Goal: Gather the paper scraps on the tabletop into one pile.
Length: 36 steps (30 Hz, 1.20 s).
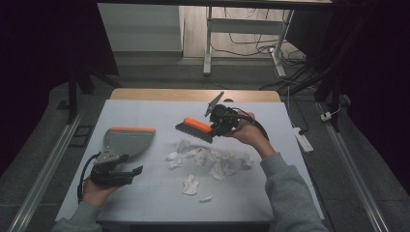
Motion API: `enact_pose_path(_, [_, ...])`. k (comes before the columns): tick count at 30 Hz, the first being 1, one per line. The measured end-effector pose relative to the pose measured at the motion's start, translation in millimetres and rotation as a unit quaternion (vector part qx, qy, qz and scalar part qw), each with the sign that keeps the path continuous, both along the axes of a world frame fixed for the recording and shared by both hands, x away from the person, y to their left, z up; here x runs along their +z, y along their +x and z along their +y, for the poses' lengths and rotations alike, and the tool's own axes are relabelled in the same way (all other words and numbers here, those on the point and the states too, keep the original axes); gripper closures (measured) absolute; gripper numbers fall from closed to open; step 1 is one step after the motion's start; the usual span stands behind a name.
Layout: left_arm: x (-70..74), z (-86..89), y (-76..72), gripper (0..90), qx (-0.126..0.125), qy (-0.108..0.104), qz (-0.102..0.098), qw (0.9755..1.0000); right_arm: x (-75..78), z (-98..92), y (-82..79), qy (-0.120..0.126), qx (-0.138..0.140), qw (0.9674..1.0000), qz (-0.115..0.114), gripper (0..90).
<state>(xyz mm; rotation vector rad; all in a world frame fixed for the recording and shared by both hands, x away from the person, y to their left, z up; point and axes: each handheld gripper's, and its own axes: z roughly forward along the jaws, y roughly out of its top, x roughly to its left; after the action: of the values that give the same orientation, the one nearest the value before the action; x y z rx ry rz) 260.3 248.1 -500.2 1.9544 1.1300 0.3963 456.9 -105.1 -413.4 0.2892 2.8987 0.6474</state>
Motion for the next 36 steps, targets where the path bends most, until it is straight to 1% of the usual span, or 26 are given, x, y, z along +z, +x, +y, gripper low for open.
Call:
enact_pose_path(1, [0.0, 0.1, 0.0, 25.1, 0.0, 0.0, 0.0, 1.0, 1.2, -1.9, 0.7, 0.007, -0.001, 1.0, -0.003, 71.2])
enact_pose_path(4, [-0.1, 0.5, 0.2, 25.1, 0.001, 0.0, 0.0, 1.0, 4.8, -4.5, -1.8, 0.018, -0.019, 0.9997, -0.005, 71.2])
enact_pose_path(6, [-0.3, 0.6, 0.4, 25.1, 0.002, 0.0, 0.0, 1.0, 7.1, -4.4, -4.3, 0.023, -0.03, 0.9993, 0.0, 71.2])
enact_pose_path(10, [-0.3, 0.9, 0.2, 25.1, 0.002, 0.0, 0.0, 1.0, 10.9, -1.0, -12.3, 0.033, -0.038, 0.9987, 0.008, 71.2])
enact_pose_path(15, [-0.5, 1.8, 0.4, 25.1, 0.004, -0.002, 0.0, 1.0, 12.8, 11.1, -28.4, 0.061, -0.05, 0.9965, 0.028, 71.2])
enact_pose_path(17, [-0.5, 2.3, 0.4, 25.1, 0.004, -0.002, 0.0, 1.0, 12.1, 19.7, -36.9, 0.067, -0.06, 0.9952, 0.038, 71.2])
enact_pose_path(19, [-0.5, 2.4, 0.2, 25.1, 0.005, -0.002, 0.0, 1.0, 9.9, 29.5, -44.8, 0.068, -0.075, 0.9933, 0.055, 71.2])
enact_pose_path(20, [-0.5, 2.2, 0.2, 25.1, 0.005, -0.002, 0.0, 1.0, 8.5, 34.1, -47.9, 0.071, -0.084, 0.9917, 0.066, 71.2])
enact_pose_path(21, [-0.5, 2.1, 0.1, 25.1, 0.005, -0.002, 0.0, 1.0, 6.8, 39.1, -50.8, 0.077, -0.096, 0.9889, 0.083, 71.2])
enact_pose_path(23, [-0.4, 1.9, -0.1, 25.1, 0.005, -0.001, -0.001, 1.0, 2.7, 49.1, -55.3, 0.082, -0.103, 0.9858, 0.104, 71.2])
enact_pose_path(24, [-0.3, 1.9, -0.2, 25.1, 0.005, -0.001, -0.002, 1.0, 0.6, 54.6, -57.5, 0.08, -0.102, 0.9855, 0.109, 71.2])
enact_pose_path(26, [-0.3, 2.0, -0.3, 25.1, 0.005, -0.002, -0.002, 1.0, -3.9, 67.6, -63.4, 0.081, -0.105, 0.9833, 0.125, 71.2])
enact_pose_path(29, [-0.3, 2.4, -0.3, 25.1, 0.005, -0.002, -0.002, 1.0, -14.8, 87.4, -68.0, 0.073, -0.097, 0.9834, 0.135, 71.2])
enact_pose_path(31, [-0.3, 2.8, -0.5, 25.1, 0.005, -0.002, -0.002, 1.0, -24.8, 98.5, -68.5, 0.064, -0.096, 0.9821, 0.149, 71.2])
enact_pose_path(35, [-0.6, 3.3, -0.3, 25.1, 0.005, -0.002, -0.002, 1.0, -43.1, 111.9, -70.1, 0.048, -0.09, 0.9809, 0.166, 71.2])
enact_pose_path(36, [-0.8, 3.4, -0.2, 25.1, 0.005, -0.002, -0.002, 1.0, -46.8, 113.1, -70.2, 0.041, -0.088, 0.9814, 0.166, 71.2])
